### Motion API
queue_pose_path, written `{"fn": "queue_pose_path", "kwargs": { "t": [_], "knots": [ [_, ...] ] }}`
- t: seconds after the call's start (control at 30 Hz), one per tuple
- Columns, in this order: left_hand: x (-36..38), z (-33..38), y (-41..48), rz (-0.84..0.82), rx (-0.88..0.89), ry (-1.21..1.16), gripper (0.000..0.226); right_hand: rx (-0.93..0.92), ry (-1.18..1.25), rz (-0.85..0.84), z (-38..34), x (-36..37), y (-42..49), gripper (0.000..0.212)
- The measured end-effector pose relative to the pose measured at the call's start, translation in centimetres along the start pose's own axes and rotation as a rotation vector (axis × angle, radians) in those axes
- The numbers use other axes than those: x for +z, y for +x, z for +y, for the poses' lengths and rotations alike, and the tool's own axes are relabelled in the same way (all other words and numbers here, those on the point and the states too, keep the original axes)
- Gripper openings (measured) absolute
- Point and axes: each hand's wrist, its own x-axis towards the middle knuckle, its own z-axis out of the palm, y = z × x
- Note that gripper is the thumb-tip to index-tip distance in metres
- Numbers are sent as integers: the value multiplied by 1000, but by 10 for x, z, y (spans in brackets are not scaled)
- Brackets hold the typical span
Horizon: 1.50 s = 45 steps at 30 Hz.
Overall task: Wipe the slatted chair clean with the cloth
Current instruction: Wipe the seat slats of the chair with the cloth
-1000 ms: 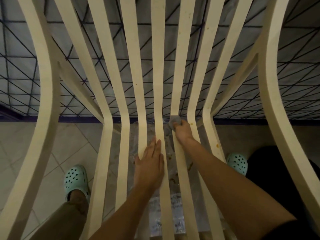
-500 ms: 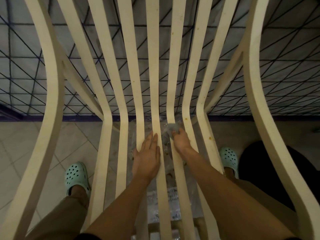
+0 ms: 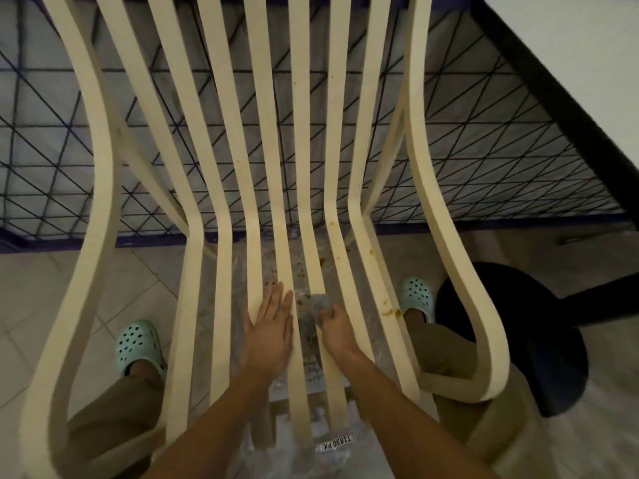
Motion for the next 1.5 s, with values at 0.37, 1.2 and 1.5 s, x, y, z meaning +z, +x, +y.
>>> {"fn": "queue_pose_path", "kwargs": {
  "t": [0.37, 1.2, 1.5],
  "knots": [
    [-4, 22, -79, -84, -49, -55, 63, -40, -25, 12, 60, -6, -94, 35],
    [-4, 14, -55, -121, -34, 77, 66, -77, -155, 98, 46, -2, -83, 30],
    [-16, 4, -9, -103, 4, 98, 55, -34, -193, 88, 5, 8, -18, 38]
  ]
}}
